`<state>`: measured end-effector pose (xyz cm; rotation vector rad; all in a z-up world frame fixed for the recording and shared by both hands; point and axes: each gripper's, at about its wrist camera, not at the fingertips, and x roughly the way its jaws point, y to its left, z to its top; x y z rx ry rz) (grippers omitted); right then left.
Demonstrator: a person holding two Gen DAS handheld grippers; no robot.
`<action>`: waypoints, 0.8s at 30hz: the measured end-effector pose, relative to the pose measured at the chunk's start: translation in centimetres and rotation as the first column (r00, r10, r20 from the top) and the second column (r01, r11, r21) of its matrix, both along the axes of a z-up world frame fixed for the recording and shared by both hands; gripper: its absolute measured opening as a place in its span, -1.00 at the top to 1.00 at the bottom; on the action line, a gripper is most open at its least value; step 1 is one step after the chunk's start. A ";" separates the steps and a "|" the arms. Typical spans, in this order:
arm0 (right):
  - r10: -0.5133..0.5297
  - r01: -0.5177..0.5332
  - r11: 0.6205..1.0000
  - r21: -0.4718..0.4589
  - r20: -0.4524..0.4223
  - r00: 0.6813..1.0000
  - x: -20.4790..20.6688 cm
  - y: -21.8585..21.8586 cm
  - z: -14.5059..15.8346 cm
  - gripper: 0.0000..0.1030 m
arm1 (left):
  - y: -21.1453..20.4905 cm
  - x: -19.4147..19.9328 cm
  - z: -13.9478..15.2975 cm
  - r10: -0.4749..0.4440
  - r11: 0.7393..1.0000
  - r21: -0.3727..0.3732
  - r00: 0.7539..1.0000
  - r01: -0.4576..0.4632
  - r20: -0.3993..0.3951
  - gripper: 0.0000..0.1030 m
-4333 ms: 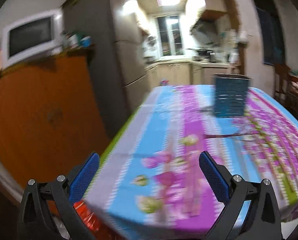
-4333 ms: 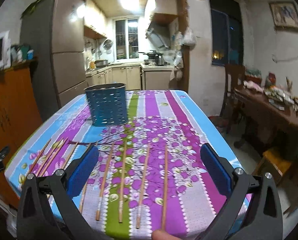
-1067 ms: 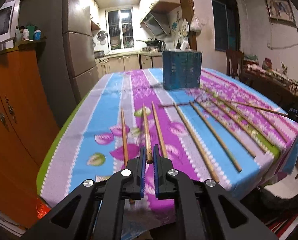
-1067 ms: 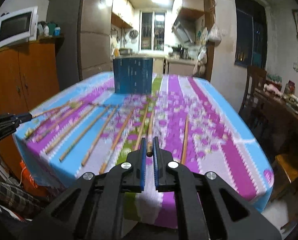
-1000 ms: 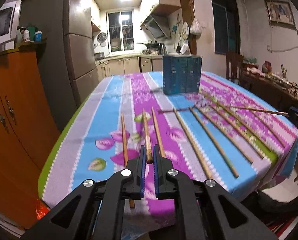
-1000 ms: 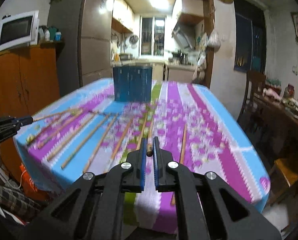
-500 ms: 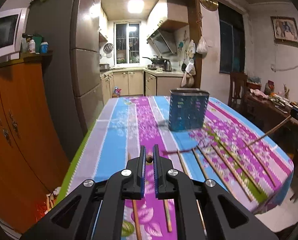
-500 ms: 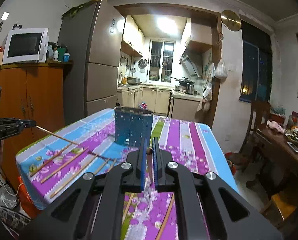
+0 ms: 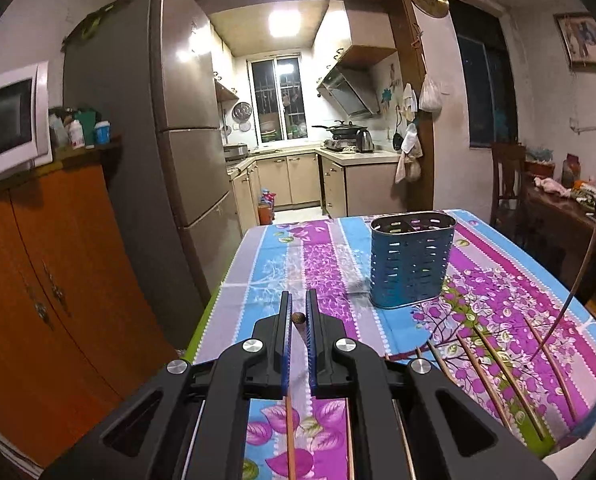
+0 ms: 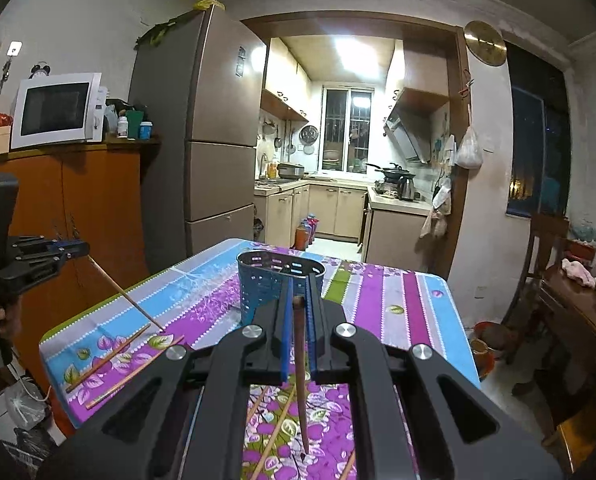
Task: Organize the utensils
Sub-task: 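Lift the held chopsticks with both tools and carry them over the blue holder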
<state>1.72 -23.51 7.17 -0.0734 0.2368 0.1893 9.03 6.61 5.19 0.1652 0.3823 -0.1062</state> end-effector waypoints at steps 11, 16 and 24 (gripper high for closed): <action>0.009 -0.009 0.999 0.032 -0.012 1.000 0.8 -1.1 1.4 0.91 | -1.3 1.0 0.7 0.069 0.996 0.054 0.996 -0.072 0.051 0.85; 0.017 -0.017 0.999 0.035 -0.009 1.000 1.3 -1.2 2.5 0.91 | -1.9 1.3 1.3 0.081 0.993 0.078 0.994 -0.087 0.073 0.85; 0.026 -0.027 0.999 0.031 0.021 0.999 2.3 -0.9 4.4 0.91 | -2.9 1.8 2.0 0.086 0.990 0.104 0.991 -0.097 0.107 0.85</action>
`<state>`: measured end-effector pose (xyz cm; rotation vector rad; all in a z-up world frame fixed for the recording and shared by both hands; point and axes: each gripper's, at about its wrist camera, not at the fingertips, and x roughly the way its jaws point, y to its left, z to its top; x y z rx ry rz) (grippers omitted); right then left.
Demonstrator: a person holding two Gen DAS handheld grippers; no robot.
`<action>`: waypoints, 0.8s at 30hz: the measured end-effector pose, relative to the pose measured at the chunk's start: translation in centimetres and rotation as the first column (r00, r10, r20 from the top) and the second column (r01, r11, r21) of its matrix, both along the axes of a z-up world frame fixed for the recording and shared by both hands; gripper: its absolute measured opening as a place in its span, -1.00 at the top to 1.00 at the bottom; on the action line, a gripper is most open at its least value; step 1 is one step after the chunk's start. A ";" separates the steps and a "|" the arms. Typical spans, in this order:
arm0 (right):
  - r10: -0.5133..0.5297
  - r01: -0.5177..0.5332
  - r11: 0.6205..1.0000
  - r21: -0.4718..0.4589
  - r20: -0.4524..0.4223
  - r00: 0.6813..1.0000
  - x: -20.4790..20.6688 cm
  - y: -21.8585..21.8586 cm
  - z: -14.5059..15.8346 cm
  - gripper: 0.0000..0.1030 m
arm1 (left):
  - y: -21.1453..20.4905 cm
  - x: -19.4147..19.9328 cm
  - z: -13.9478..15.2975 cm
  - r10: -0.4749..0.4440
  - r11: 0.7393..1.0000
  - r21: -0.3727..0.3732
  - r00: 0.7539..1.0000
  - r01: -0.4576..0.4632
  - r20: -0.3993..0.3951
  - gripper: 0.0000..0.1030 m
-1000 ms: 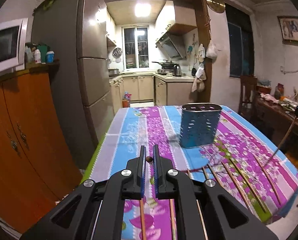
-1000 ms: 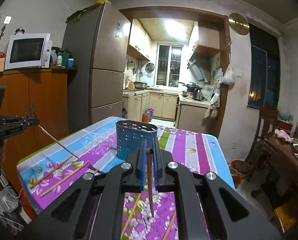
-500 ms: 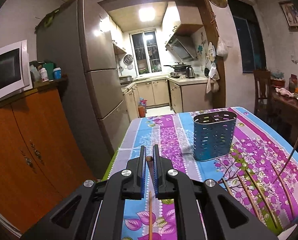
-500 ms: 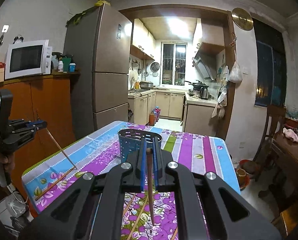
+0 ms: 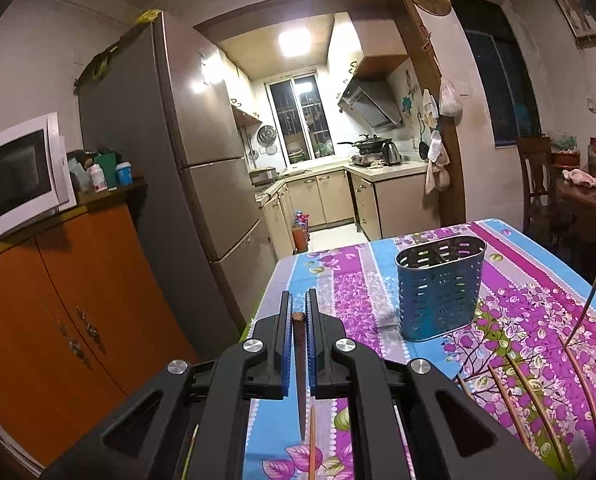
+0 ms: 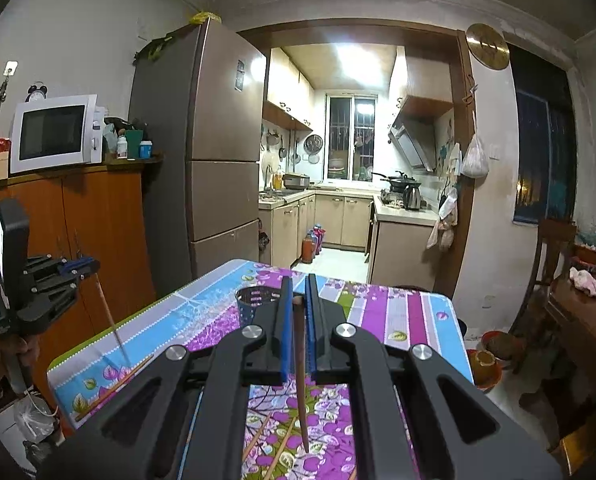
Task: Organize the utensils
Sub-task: 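Lift the held chopsticks with both tools and carry them over the blue holder, then lower the chopsticks into the blue holder and open both tools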
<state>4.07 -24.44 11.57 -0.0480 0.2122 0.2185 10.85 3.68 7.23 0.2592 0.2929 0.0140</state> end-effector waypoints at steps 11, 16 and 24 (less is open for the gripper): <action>0.038 -0.038 0.999 0.004 0.074 0.997 3.7 1.2 6.1 0.91 | -2.5 3.8 6.1 -0.120 0.991 -0.045 0.991 0.122 0.061 0.85; 0.038 -0.043 0.998 0.043 0.116 0.992 7.1 1.6 9.5 0.91 | -4.5 7.2 11.0 -0.226 0.965 -0.112 0.969 0.236 0.099 0.85; 0.014 -0.026 0.996 0.084 0.141 0.990 13.1 1.9 10.8 0.91 | -8.0 13.4 14.5 -0.291 0.924 -0.205 0.941 0.324 0.174 0.85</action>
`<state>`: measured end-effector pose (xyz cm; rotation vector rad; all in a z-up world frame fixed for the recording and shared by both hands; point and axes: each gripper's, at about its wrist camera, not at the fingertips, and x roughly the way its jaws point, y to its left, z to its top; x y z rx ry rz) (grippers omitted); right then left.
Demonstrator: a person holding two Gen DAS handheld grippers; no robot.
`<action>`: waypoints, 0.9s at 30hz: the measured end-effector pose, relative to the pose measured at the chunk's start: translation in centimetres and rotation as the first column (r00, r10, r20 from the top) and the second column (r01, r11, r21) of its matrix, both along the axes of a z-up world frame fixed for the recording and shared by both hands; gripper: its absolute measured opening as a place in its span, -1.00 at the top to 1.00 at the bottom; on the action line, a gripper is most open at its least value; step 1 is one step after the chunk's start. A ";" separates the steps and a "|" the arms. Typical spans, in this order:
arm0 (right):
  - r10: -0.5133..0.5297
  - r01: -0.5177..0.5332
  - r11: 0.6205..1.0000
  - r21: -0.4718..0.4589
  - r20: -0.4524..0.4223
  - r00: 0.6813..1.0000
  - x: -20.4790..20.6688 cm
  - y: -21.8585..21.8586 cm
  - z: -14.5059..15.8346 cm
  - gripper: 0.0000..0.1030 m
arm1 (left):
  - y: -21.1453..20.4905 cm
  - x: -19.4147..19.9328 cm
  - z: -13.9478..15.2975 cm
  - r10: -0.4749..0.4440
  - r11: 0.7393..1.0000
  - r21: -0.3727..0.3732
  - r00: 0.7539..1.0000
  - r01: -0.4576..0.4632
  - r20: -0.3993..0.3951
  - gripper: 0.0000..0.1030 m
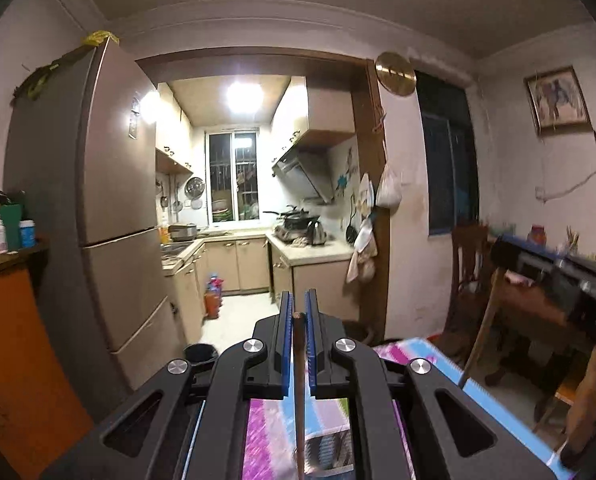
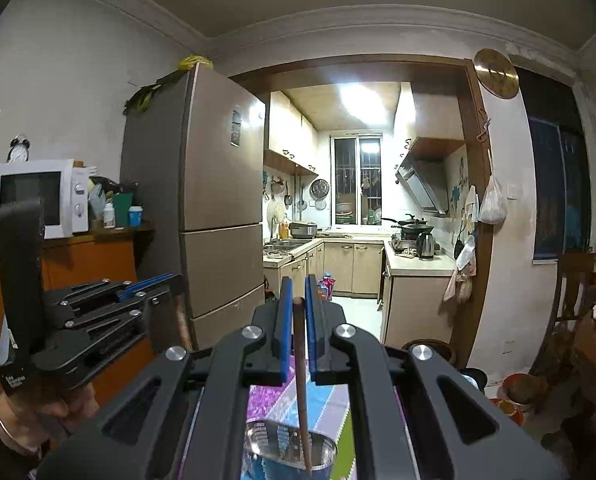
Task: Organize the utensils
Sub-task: 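Lower the chopsticks into the blue holder and open both tools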
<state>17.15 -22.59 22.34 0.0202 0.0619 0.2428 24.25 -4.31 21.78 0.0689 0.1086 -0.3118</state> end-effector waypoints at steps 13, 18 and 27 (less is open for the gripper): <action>0.010 -0.003 0.991 0.134 -0.051 0.999 6.7 -1.0 -5.0 0.90 | -2.3 6.9 -5.4 -0.006 0.998 -0.066 0.999 0.004 -0.033 0.85; 0.005 0.012 0.991 0.131 -0.126 0.992 9.0 0.3 -9.5 0.90 | -2.3 8.4 -10.2 -0.003 0.999 -0.054 0.995 -0.003 -0.097 0.85; -0.007 0.032 0.994 0.108 -0.223 0.975 10.4 2.4 -14.4 0.89 | -1.1 9.8 -15.4 0.007 0.999 -0.041 0.986 -0.014 -0.165 0.85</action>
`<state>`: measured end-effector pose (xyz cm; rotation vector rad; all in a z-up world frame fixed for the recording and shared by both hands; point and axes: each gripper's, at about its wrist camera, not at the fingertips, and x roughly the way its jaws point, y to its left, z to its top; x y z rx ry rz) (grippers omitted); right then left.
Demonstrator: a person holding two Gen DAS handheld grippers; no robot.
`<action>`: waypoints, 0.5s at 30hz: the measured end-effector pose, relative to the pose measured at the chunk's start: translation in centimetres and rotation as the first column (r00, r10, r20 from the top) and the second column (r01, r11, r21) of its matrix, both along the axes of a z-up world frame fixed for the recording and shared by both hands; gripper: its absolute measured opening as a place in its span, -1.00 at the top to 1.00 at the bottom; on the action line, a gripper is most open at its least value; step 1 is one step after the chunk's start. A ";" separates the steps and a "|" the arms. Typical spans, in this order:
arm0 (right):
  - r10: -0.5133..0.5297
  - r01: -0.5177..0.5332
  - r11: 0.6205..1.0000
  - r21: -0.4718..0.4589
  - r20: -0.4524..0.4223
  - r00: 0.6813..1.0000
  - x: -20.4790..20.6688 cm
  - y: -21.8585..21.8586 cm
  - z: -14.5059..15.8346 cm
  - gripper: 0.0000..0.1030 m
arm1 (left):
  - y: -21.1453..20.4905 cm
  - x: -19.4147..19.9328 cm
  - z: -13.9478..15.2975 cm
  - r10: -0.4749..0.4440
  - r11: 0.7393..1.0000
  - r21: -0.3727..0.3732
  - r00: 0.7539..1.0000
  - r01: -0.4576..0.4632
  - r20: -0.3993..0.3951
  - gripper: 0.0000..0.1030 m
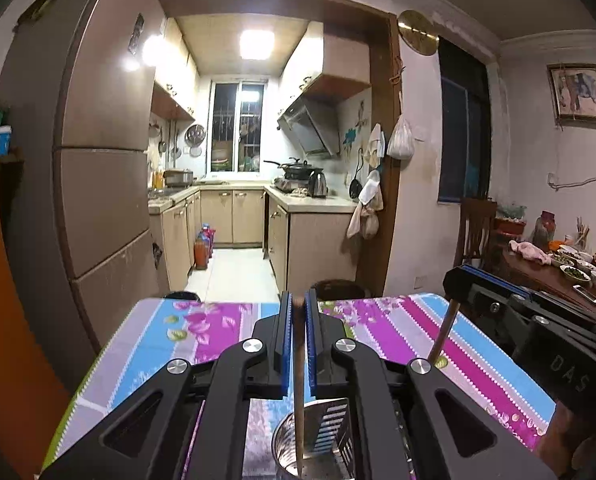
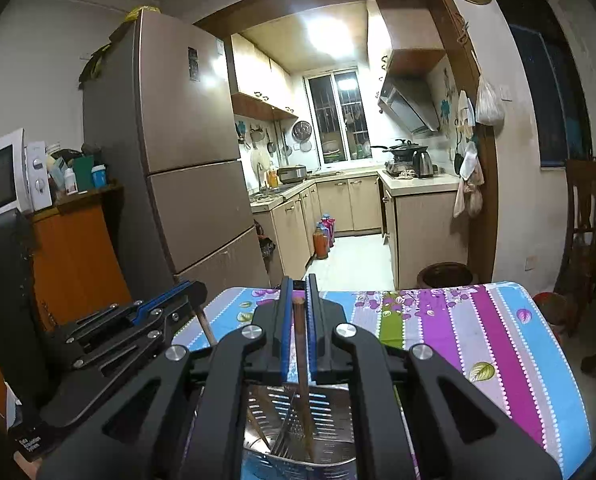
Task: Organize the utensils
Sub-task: 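Lower the chopsticks into the blue holder and open both tools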
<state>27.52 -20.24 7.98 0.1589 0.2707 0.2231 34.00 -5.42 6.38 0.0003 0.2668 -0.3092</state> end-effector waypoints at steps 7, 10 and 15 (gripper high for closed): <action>-0.028 0.028 1.000 -0.002 0.079 0.996 -2.6 -1.1 3.1 0.31 | 3.3 -1.9 2.6 0.042 0.996 -0.077 0.998 -0.038 0.046 0.55; -0.054 0.059 0.998 -0.030 0.152 0.987 -5.8 -2.7 5.5 0.31 | 5.6 -4.3 5.4 0.069 0.993 -0.100 0.991 -0.058 0.111 0.52; -0.070 0.093 0.992 -0.089 0.237 0.969 -14.0 -5.9 7.4 0.09 | 9.8 -11.9 8.9 0.122 0.991 -0.085 0.965 -0.105 0.231 0.51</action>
